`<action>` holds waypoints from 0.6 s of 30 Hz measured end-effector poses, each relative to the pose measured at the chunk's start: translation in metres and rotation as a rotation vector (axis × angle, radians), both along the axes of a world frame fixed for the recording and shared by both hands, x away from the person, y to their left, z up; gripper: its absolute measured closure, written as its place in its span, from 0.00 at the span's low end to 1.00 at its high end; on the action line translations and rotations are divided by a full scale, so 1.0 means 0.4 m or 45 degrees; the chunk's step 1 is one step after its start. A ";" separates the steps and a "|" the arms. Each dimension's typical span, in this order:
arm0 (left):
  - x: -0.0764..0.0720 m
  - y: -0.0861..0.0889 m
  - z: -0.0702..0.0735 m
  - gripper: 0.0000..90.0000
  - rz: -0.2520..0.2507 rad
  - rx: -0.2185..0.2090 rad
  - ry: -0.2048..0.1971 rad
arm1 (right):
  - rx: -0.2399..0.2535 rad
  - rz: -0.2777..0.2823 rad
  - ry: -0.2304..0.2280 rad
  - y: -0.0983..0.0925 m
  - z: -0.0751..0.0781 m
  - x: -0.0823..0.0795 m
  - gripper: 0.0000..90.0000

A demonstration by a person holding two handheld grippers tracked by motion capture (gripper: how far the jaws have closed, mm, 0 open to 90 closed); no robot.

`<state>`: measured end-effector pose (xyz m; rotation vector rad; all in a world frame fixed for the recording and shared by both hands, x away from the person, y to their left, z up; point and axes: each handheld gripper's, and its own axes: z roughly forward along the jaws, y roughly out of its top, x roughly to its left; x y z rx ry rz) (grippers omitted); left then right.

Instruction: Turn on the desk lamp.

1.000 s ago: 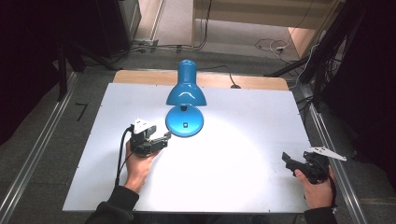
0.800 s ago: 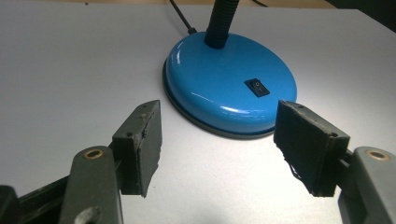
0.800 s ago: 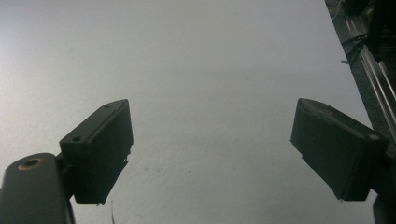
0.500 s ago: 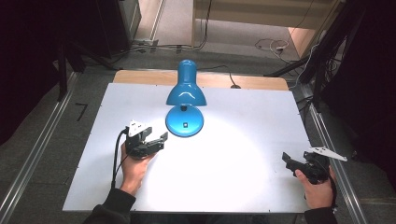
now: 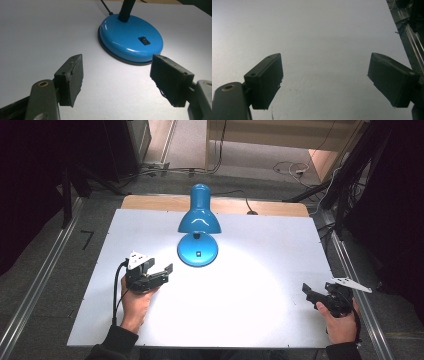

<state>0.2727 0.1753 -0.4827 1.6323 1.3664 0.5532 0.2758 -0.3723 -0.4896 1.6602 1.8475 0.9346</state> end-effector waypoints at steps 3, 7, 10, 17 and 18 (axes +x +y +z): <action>-0.008 0.008 0.000 0.30 0.012 0.005 -0.004 | 0.000 0.001 -0.002 0.000 0.000 0.000 0.13; -0.017 0.021 0.001 0.30 0.024 0.000 -0.005 | 0.002 0.002 -0.001 0.000 0.001 -0.001 0.13; -0.024 0.030 0.003 0.30 0.031 -0.006 -0.007 | 0.001 0.002 -0.003 -0.001 0.001 -0.001 0.13; -0.042 0.052 0.001 0.29 0.043 -0.016 0.000 | 0.001 0.002 0.003 0.001 0.000 -0.001 0.13; -0.045 0.054 0.000 0.29 0.048 -0.013 0.002 | 0.000 0.002 0.003 0.001 0.000 -0.001 0.13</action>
